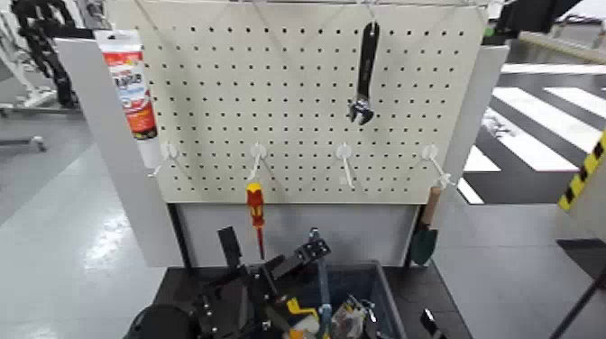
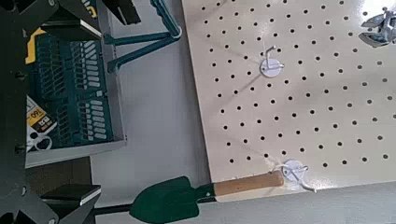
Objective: Grasp the handle of the crate.
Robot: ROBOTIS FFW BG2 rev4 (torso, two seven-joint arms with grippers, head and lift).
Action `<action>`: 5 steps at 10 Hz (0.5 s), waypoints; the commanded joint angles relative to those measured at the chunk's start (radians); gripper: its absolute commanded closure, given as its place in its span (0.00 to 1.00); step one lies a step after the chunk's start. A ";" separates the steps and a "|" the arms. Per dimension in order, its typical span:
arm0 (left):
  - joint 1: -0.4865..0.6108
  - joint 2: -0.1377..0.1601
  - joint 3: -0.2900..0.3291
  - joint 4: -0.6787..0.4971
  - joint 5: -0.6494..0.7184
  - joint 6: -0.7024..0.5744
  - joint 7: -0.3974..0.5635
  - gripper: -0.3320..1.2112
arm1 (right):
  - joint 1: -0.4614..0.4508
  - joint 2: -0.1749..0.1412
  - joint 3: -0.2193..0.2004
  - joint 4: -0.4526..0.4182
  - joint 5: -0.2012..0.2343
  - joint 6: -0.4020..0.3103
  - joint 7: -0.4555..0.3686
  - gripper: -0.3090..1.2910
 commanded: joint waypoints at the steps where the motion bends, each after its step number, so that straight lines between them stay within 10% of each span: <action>1: 0.001 0.000 -0.004 0.013 0.025 0.000 0.000 0.38 | -0.001 -0.002 -0.001 0.002 -0.002 -0.001 0.000 0.28; 4: -0.002 0.000 -0.010 0.032 0.055 0.006 -0.008 0.93 | -0.004 -0.003 0.002 0.002 -0.003 -0.001 0.002 0.29; 5: -0.001 0.000 -0.010 0.033 0.055 0.008 -0.008 0.97 | -0.004 -0.003 0.002 0.002 -0.005 0.001 0.000 0.29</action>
